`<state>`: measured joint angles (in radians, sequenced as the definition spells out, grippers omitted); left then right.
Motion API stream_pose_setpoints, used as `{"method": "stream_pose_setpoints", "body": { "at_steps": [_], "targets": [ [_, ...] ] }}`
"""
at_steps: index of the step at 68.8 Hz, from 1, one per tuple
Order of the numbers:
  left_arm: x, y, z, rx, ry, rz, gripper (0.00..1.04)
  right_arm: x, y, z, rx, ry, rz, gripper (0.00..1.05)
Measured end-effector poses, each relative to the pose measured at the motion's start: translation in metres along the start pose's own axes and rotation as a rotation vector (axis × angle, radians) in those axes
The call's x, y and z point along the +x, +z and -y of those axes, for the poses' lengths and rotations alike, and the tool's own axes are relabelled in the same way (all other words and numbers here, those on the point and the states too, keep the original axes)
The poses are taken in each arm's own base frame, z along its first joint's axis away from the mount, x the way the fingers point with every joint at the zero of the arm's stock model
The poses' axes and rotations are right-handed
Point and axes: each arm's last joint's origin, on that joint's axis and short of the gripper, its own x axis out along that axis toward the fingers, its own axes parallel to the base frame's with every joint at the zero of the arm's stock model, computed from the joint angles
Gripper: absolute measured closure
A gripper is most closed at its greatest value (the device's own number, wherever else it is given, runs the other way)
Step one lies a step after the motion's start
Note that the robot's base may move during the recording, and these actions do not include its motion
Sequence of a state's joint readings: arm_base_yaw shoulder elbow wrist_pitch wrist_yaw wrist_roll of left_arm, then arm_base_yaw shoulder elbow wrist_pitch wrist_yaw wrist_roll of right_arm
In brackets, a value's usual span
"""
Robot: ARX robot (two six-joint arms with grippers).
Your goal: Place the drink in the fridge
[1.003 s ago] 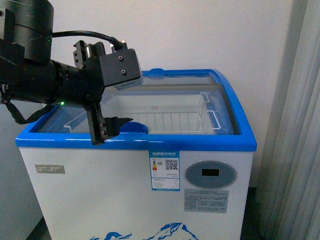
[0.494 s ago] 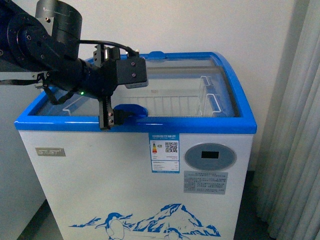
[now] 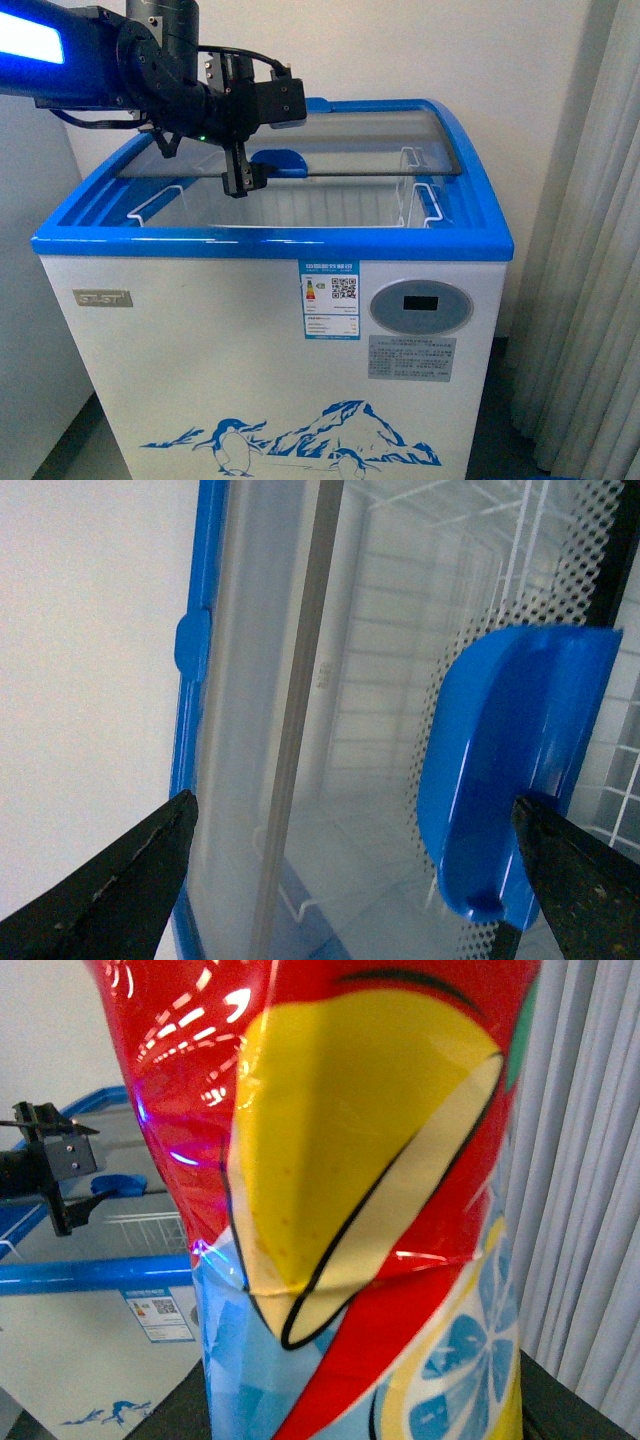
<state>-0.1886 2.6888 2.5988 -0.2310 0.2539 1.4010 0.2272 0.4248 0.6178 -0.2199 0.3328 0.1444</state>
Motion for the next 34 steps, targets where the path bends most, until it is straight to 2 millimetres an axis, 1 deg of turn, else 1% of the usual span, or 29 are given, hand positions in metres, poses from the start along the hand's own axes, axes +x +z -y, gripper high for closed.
{"method": "stream_pose_setpoints", "body": {
  "at_steps": [12,18,21,24,25,31,34],
  "targets": [
    [0.012,-0.007,-0.001,0.001,0.138,-0.09,0.08,0.0,0.0,0.0,0.0,0.003,0.0,0.64],
    [0.016,-0.009,0.0,-0.037,0.188,-0.109,0.08,0.0,0.0,0.0,0.0,0.002,0.0,0.64],
    [0.018,-0.008,0.0,-0.077,0.24,-0.13,0.08,0.0,0.0,0.0,0.0,0.002,0.0,0.64],
    [0.02,-0.008,0.001,-0.077,0.257,-0.144,0.08,0.0,0.0,0.0,0.0,0.002,0.0,0.64],
    [0.02,-0.007,0.001,-0.113,0.278,-0.15,0.08,0.0,0.0,0.0,0.0,0.003,0.0,0.64],
    [0.022,-0.004,0.0,-0.178,0.349,-0.187,0.08,0.0,0.0,0.0,0.0,0.002,0.0,0.64],
    [0.022,-0.002,-0.002,-0.278,0.403,-0.202,0.08,0.0,0.0,0.0,0.0,0.002,0.0,0.64]
  ]
}}
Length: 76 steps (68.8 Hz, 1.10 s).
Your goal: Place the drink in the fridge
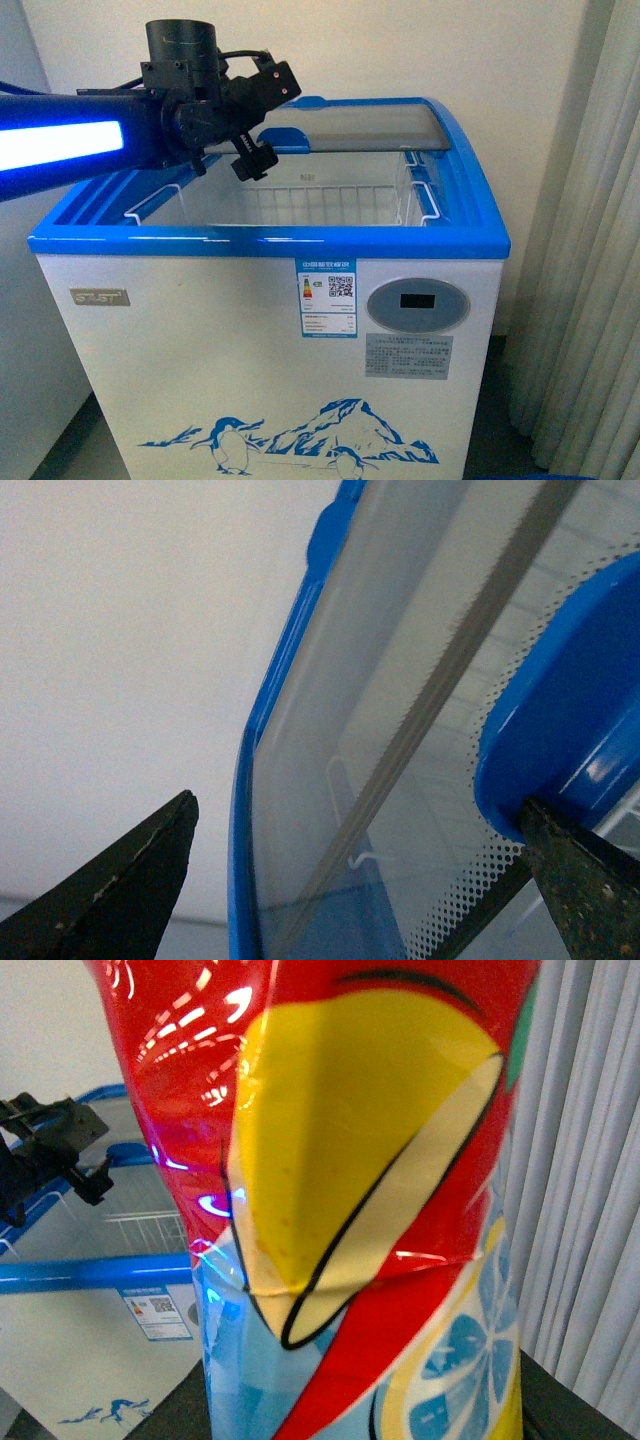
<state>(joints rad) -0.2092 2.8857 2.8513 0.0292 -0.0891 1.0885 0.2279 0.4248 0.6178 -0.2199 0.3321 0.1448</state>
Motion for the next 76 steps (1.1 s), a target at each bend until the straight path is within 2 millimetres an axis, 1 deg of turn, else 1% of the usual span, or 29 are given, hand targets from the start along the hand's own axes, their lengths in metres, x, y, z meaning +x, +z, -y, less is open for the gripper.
{"method": "stream_pose_setpoints", "body": {
  "at_steps": [11,12,15,22,23,25,26,28,29,31,32,34,35,37,38,40,41,44,45,49,54,55,58,59,64,68,69,72,76],
  "targets": [
    [-0.002,0.002,0.0,-0.187,0.025,-0.097,0.08,0.0,0.0,0.0,0.0,0.0,0.0,0.64],
    [-0.002,0.001,0.0,-0.253,0.025,-0.113,0.08,0.0,0.0,0.0,0.0,0.0,0.0,0.64],
    [-0.003,0.002,-0.002,-0.308,0.023,-0.132,0.08,0.0,0.0,0.0,0.0,0.0,0.0,0.64],
    [-0.016,0.0,-0.03,-0.524,0.051,-0.192,0.08,0.0,0.0,0.0,0.0,-0.001,0.0,0.64],
    [-0.022,-0.001,-0.039,-0.601,0.061,-0.192,0.08,0.0,0.0,0.0,0.0,-0.001,0.0,0.64],
    [-0.029,-0.001,-0.047,-0.649,0.062,-0.189,0.08,0.0,0.0,0.0,0.0,-0.001,0.0,0.64],
    [-0.038,-0.001,-0.058,-0.724,0.063,-0.182,0.08,0.0,0.0,0.0,0.0,-0.001,0.0,0.64],
    [-0.049,0.001,-0.068,-0.781,0.063,-0.174,0.08,0.0,0.0,0.0,0.0,-0.001,0.0,0.64],
    [-0.061,0.003,-0.079,-0.832,0.065,-0.166,0.08,0.0,0.0,0.0,0.0,-0.001,0.0,0.64],
    [-0.075,0.006,-0.089,-0.879,0.064,-0.154,0.08,0.0,0.0,0.0,0.0,-0.001,0.0,0.64],
    [-0.09,0.009,-0.099,-0.923,0.062,-0.142,0.08,0.0,0.0,0.0,0.0,0.0,0.0,0.64],
    [-0.105,0.012,-0.106,-0.959,0.055,-0.133,0.08,0.0,0.0,0.0,0.0,0.0,0.0,0.64],
    [-0.121,0.015,-0.114,-0.992,0.054,-0.12,0.08,0.0,0.0,0.0,0.0,0.0,0.0,0.64],
    [-0.137,0.019,-0.119,-1.021,0.049,-0.104,0.08,0.0,0.0,0.0,0.0,0.002,0.0,0.64],
    [-0.153,0.023,-0.124,-1.045,0.042,-0.088,0.08,0.0,0.0,0.0,0.0,0.003,0.0,0.64],
    [-0.169,0.026,-0.126,-1.062,0.028,-0.08,0.08,0.0,0.0,0.0,-0.001,0.006,-0.001,0.64],
    [-0.185,0.028,-0.126,-1.078,0.013,-0.077,0.08,0.0,0.0,0.0,-0.001,0.006,-0.001,0.64],
    [-0.207,0.029,-0.123,-1.097,-0.021,-0.078,0.08,0.0,0.0,0.0,-0.001,0.005,-0.001,0.64],
    [-0.221,0.029,-0.119,-1.107,-0.044,-0.086,0.08,0.0,0.0,0.0,0.0,0.004,-0.001,0.64],
    [-0.252,0.023,-0.104,-1.111,-0.05,-0.095,0.11,0.0,0.0,0.0,0.0,0.002,0.0,0.64],
    [-0.286,0.006,-0.081,-1.106,0.039,-0.054,0.21,0.0,0.0,0.0,0.0,-0.002,0.0,0.64],
    [-0.298,-0.001,-0.075,-1.106,0.056,-0.042,0.25,0.0,0.0,0.0,0.0,-0.001,0.0,0.64],
    [-0.317,-0.013,-0.064,-1.105,0.08,-0.033,0.3,0.0,0.0,0.0,0.0,0.0,0.0,0.64],
    [-0.329,-0.02,-0.058,-1.105,0.094,-0.031,0.34,0.0,0.0,0.0,0.0,0.0,0.0,0.64],
    [-0.36,-0.036,-0.044,-1.105,0.127,-0.033,0.44,0.0,0.0,0.0,-0.001,-0.001,-0.003,0.64],
    [-0.377,-0.044,-0.036,-1.105,0.136,-0.039,0.53,0.002,0.004,0.0,-0.042,0.065,-0.158,0.64],
    [-0.382,-0.047,-0.033,-1.104,0.133,-0.044,0.57,0.004,0.007,0.0,-0.067,0.101,-0.251,0.64],
    [-0.388,-0.051,-0.028,-1.103,0.126,-0.05,0.62,0.004,0.011,0.0,-0.1,0.148,-0.361,0.64],
    [-0.398,-0.056,-0.019,-1.1,0.1,-0.059,0.73,0.013,0.011,0.0,-0.164,0.239,-0.544,0.64]
  ]
}}
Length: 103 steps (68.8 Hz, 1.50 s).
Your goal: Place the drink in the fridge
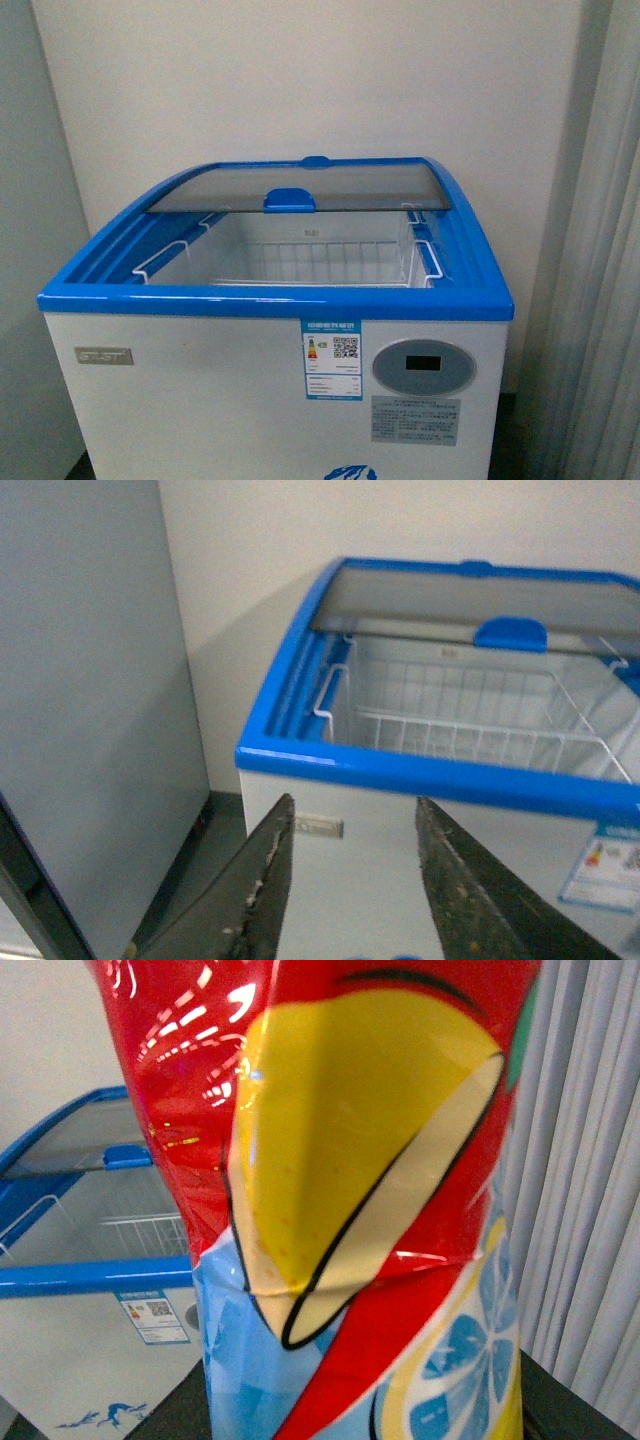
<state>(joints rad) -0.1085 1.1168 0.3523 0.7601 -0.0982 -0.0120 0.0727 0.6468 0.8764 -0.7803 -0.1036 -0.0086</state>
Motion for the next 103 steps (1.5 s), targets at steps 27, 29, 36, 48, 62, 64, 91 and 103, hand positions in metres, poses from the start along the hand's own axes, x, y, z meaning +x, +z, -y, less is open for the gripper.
{"method": "stream_pose_setpoints", "body": {
  "at_steps": [27,29,36,48,62,64,91,103],
  "targets": [
    [-0.041,-0.024,-0.019,0.004,0.005,0.0,1.02,0.167,0.125,0.022,-0.891,-0.055,-0.025,0.64],
    [-0.043,-0.025,-0.02,0.004,0.006,0.0,1.02,0.179,0.132,0.02,-0.943,-0.064,-0.039,0.64],
    [-0.051,-0.029,-0.02,0.004,0.007,0.0,1.02,0.235,0.157,0.009,-1.132,-0.103,-0.084,0.64],
    [-0.062,-0.033,-0.02,0.004,0.006,-0.001,1.02,0.308,0.169,-0.019,-1.317,-0.119,-0.136,0.64],
    [-0.073,-0.038,-0.02,0.004,0.006,-0.004,1.02,0.357,0.156,-0.05,-1.466,-0.064,-0.155,0.64],
    [-0.075,-0.039,-0.02,0.004,0.006,-0.004,1.02,0.362,0.152,-0.055,-1.481,-0.057,-0.154,0.64],
    [-0.091,-0.044,-0.02,0.004,0.006,0.014,1.02,0.371,0.151,-0.069,-1.4,-0.032,-0.044,0.06],
    [-0.097,-0.043,-0.02,0.005,0.006,0.019,1.02,0.308,0.176,-0.058,-1.085,-0.034,0.066,0.08]
  ]
}}
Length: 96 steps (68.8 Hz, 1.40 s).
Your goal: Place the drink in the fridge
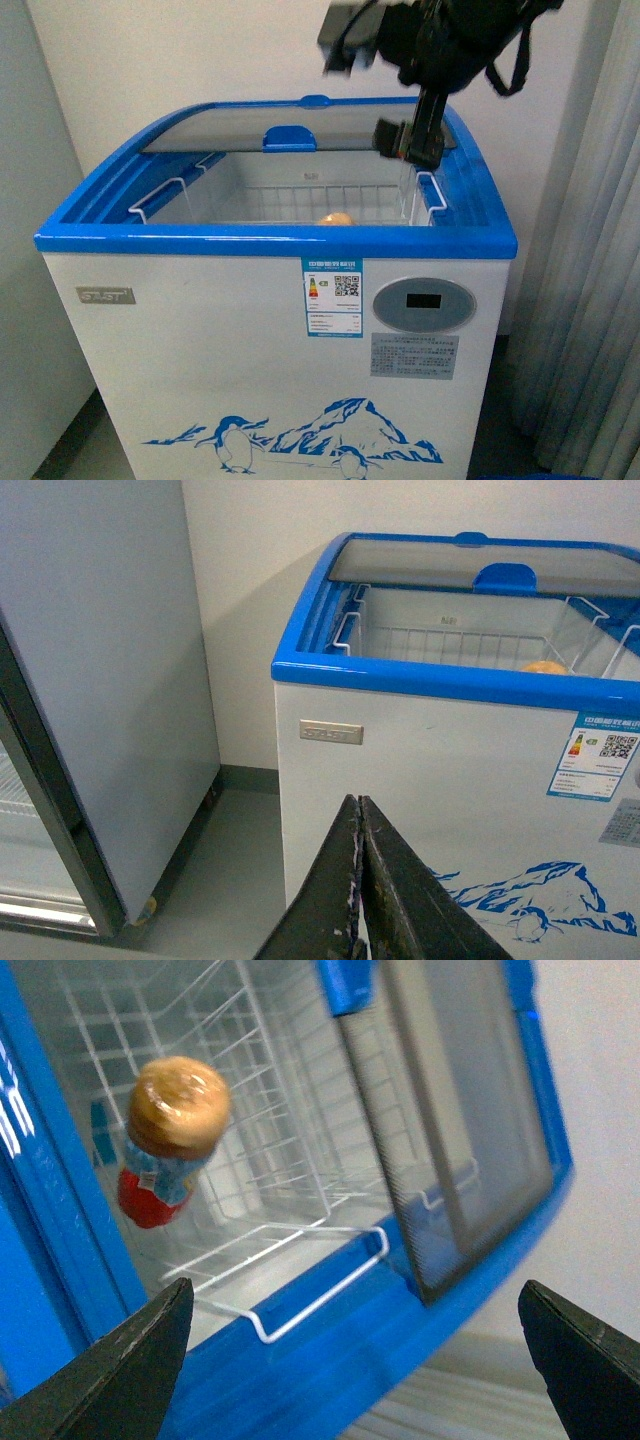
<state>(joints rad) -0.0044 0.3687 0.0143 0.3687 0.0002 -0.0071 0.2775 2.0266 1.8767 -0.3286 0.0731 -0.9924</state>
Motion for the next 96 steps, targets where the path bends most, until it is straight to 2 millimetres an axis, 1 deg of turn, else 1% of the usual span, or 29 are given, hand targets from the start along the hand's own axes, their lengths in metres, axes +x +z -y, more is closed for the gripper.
{"method": "stream_pose_setpoints", "body": {
  "at_steps": [2,5,6,9,13,14,15,18,19,20,21,24,25,27,28,31,32,33,35,38,39,44,46,48,49,52,62,82,96],
  "targets": [
    [-0.001,0.0,0.0,0.0,0.0,0.001,1.02,-0.021,-0.001,0.009,0.093,-0.023,0.011,0.08],
    [-0.002,0.0,0.0,0.0,0.0,0.001,1.02,-0.044,-0.005,0.018,0.197,-0.046,0.025,0.08],
    [-0.003,0.0,0.0,0.0,0.0,0.001,1.02,-0.056,-0.008,0.023,0.255,-0.063,0.027,0.08],
    [-0.004,0.001,0.0,0.0,0.0,0.003,1.02,-0.081,-0.016,0.03,0.374,-0.089,0.024,0.08],
    [-0.005,0.0,0.0,0.0,0.0,0.001,1.02,-0.121,-0.033,0.038,0.564,-0.114,0.01,0.08],
    [-0.006,0.0,0.0,0.0,0.0,0.001,1.02,-0.134,-0.04,0.039,0.616,-0.12,-0.001,0.08],
    [-0.006,0.0,0.0,0.0,0.0,0.0,1.02,-0.141,-0.044,0.039,0.664,-0.123,-0.006,0.08],
    [-0.007,0.0,0.0,0.001,0.0,0.001,1.02,-0.173,-0.063,0.036,0.827,-0.138,-0.045,0.08],
    [-0.007,0.0,0.0,0.001,0.0,0.001,1.02,-0.18,-0.067,0.034,0.846,-0.139,-0.056,0.08],
    [-0.008,0.0,0.0,0.001,0.0,0.002,1.02,-0.192,-0.075,0.03,0.925,-0.142,-0.079,0.08],
    [-0.008,0.0,0.0,0.001,0.0,0.001,1.02,-0.198,-0.078,0.027,0.942,-0.141,-0.092,0.08],
    [-0.009,0.0,0.0,0.002,0.0,0.001,1.02,-0.232,-0.097,0.006,1.107,-0.113,-0.153,0.08],
    [-0.009,0.0,0.0,0.002,0.0,0.001,1.02,-0.248,-0.104,-0.008,1.166,-0.083,-0.18,0.08],
    [-0.01,0.0,0.0,0.002,0.0,0.001,1.02,-0.268,-0.111,-0.028,1.227,-0.044,-0.219,0.08],
    [-0.011,0.0,0.0,0.002,0.0,0.002,1.02,-0.283,-0.115,-0.043,1.261,-0.012,-0.246,0.08],
    [-0.012,0.0,0.0,0.002,0.0,0.002,1.02,-0.312,-0.121,-0.075,1.321,0.039,-0.282,0.08],
    [-0.012,0.0,0.0,0.002,-0.001,0.002,1.02,-0.315,-0.122,-0.079,1.31,0.025,-0.264,0.1],
    [-0.012,0.0,0.0,0.002,0.0,0.0,1.02,-0.318,-0.124,-0.087,1.281,-0.031,-0.198,0.13],
    [-0.013,0.0,0.0,0.002,0.0,0.0,1.02,-0.322,-0.126,-0.093,1.247,-0.094,-0.116,0.16],
    [-0.015,-0.001,0.0,0.002,0.002,-0.008,1.02,-0.328,-0.132,-0.107,1.175,-0.245,0.084,0.25],
    [-0.016,-0.002,0.0,0.002,0.002,-0.016,1.02,-0.328,-0.133,-0.11,1.163,-0.268,0.117,0.26],
    [-0.023,-0.003,0.0,0.003,0.0,-0.009,1.02,-0.331,-0.146,-0.138,1.078,-0.436,0.367,0.45],
    [-0.024,-0.003,0.0,0.003,0.0,-0.004,1.02,-0.326,-0.151,-0.145,1.069,-0.447,0.384,0.52],
    [-0.024,-0.003,0.0,0.002,0.001,-0.005,1.02,-0.314,-0.158,-0.155,1.069,-0.432,0.359,0.61],
    [-0.024,-0.003,0.0,0.003,0.001,-0.005,1.02,-0.312,-0.16,-0.158,1.068,-0.426,0.352,0.63],
    [-0.024,-0.003,0.0,0.002,0.002,-0.004,1.02,-0.3,-0.169,-0.171,1.068,-0.41,0.321,0.75],
    [-0.024,-0.003,0.0,0.003,0.001,-0.005,1.02,-0.293,-0.177,-0.187,1.06,-0.419,0.332,1.02],
    [-0.024,-0.003,0.0,0.003,0.001,-0.005,1.02,-0.278,-0.191,-0.21,1.058,-0.415,0.328,1.02],
    [-0.024,-0.003,0.0,0.003,0.001,-0.005,1.02,-0.273,-0.197,-0.22,1.059,-0.414,0.327,1.02]
  ]
}}
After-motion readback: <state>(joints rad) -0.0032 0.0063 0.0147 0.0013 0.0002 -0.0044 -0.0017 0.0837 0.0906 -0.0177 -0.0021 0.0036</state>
